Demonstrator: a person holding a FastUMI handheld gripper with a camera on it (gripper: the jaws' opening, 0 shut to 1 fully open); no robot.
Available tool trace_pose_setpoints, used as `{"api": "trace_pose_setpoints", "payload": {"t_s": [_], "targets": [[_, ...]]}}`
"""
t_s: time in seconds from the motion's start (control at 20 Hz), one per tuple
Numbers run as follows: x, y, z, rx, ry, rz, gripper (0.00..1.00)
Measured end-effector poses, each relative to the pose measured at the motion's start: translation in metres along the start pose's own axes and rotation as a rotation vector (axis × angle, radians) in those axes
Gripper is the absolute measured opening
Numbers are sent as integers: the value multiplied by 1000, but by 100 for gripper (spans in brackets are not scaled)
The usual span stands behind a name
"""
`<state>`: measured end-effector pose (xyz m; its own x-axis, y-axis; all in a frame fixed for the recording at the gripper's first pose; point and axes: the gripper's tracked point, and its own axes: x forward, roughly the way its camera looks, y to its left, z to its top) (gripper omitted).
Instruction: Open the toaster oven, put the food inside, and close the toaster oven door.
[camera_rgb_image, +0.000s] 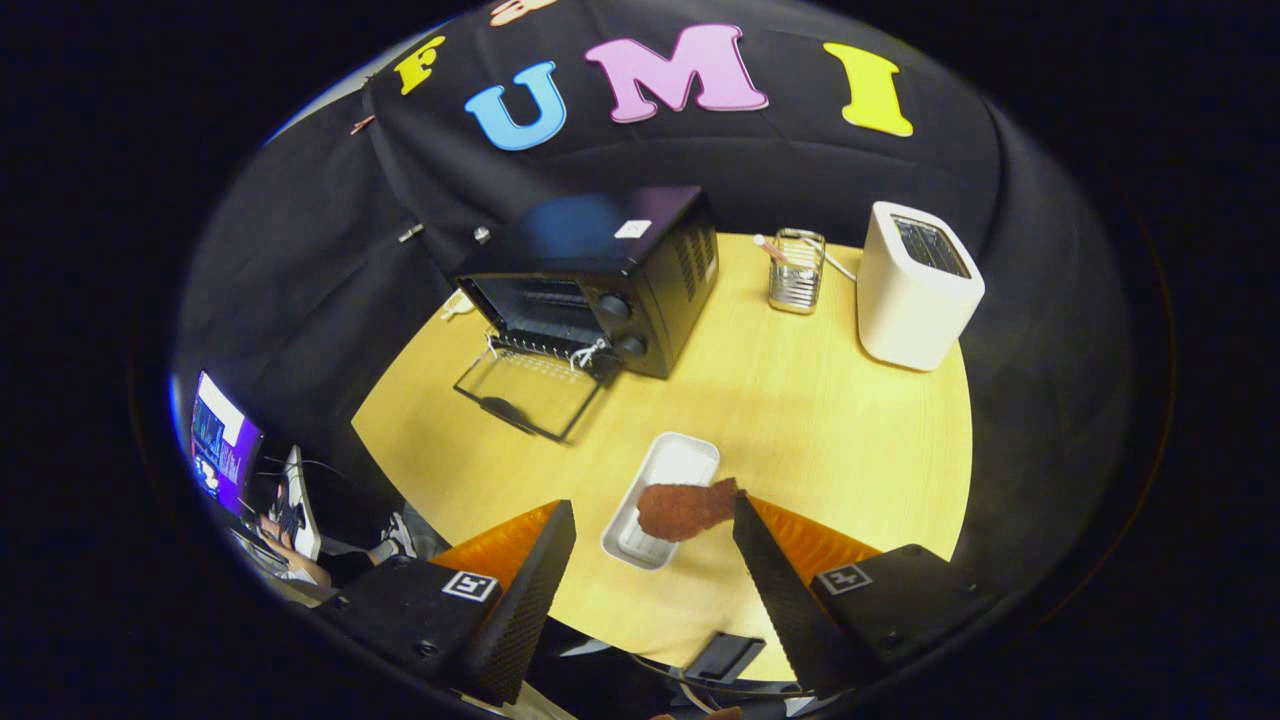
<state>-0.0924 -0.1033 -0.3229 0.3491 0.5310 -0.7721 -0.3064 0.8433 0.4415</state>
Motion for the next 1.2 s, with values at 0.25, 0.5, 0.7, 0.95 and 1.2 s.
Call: {"api": "trace_pose_setpoints", "payload": {"t_s": [0.25,0.5,0.7,0.95,1.2], "targets": [[39,-27,-21,98,170,115,97],[86,-40,-37,211,314,197,83],[95,-37,-48,242,364,244,52],[84,-35,-35,263,268,226,16],[54,-24,-10,272,108,155,15]]}}
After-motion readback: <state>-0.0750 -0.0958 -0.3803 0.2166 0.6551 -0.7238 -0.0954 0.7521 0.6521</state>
